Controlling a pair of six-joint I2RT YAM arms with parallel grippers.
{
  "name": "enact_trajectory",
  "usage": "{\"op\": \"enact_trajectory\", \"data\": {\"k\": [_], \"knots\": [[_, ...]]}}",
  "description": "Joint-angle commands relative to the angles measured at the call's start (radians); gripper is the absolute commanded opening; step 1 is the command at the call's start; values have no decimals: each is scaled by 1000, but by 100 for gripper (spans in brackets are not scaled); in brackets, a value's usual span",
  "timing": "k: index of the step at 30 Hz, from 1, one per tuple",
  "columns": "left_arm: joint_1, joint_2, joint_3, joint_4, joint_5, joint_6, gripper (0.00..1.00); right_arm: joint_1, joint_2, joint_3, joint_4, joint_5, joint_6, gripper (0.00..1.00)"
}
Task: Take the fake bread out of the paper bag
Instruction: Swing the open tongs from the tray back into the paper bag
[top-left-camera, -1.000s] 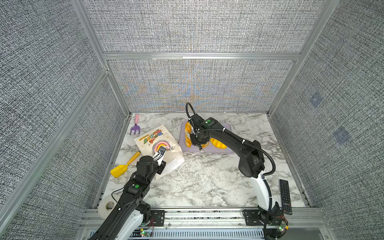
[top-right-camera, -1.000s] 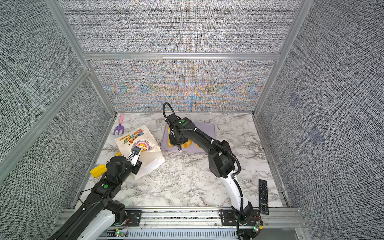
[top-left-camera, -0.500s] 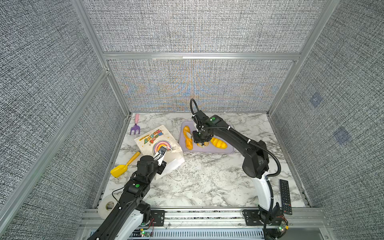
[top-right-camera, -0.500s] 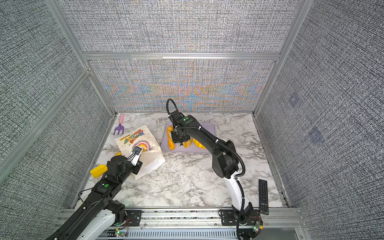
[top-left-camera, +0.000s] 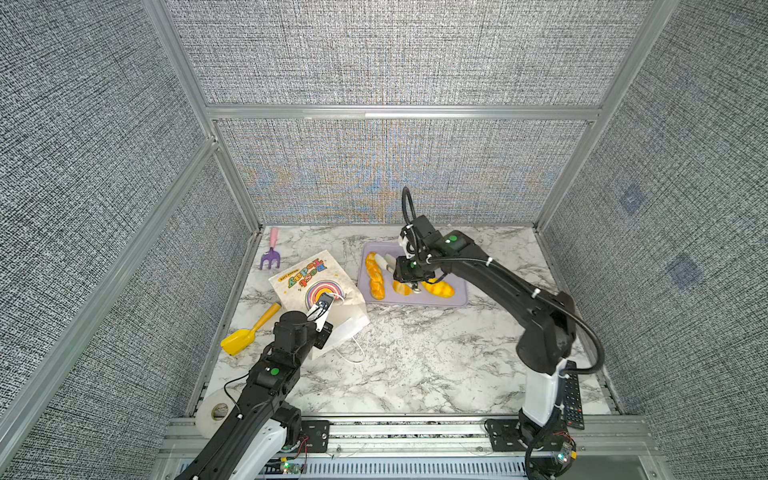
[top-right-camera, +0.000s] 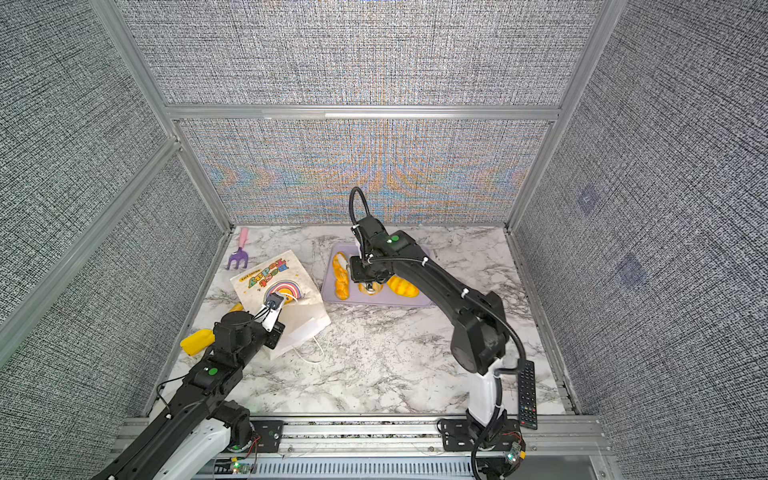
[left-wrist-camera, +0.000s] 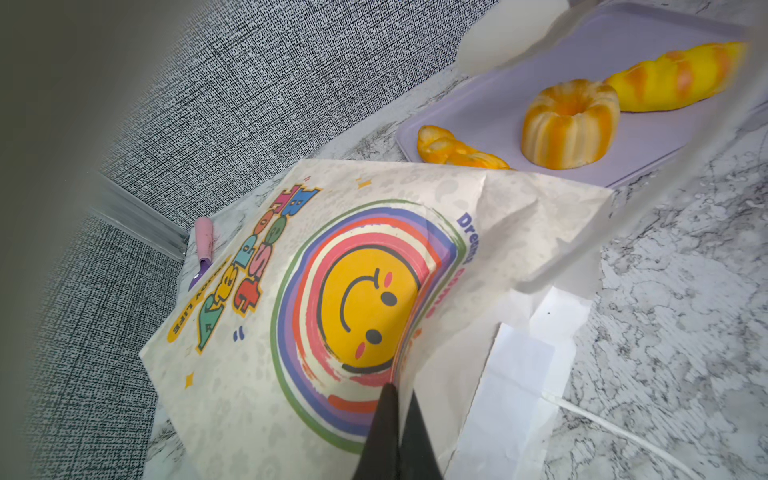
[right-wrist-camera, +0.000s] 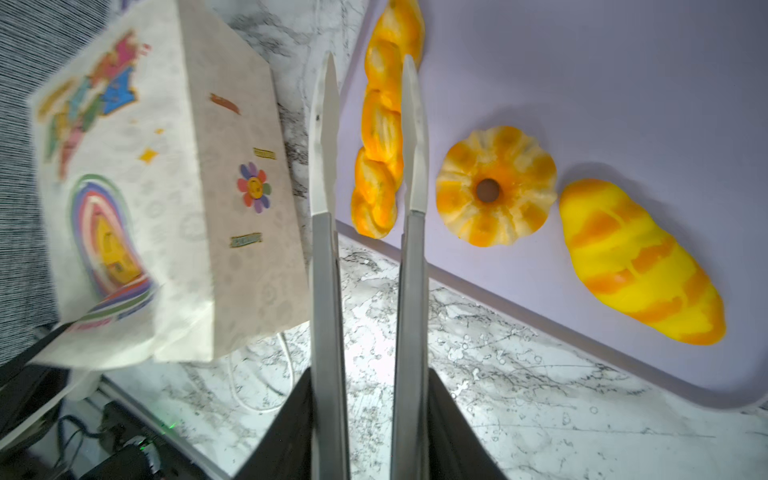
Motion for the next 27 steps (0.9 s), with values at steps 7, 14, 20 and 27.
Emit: {"op": "enact_trajectory", "data": {"k": [7, 14, 20, 27], "knots": [[0, 22, 9, 31, 29, -26, 0, 56, -569, -693, 359, -144, 280, 34], [0, 29, 16, 43, 1, -42, 0, 298, -696, -940, 612, -140, 481, 36], [0, 48, 54, 21, -1, -35, 0, 349, -522, -936, 862, -183, 525, 36], [0, 47, 73, -7, -27, -12, 0, 337, -299, -801, 1008, -187, 514, 39]]}}
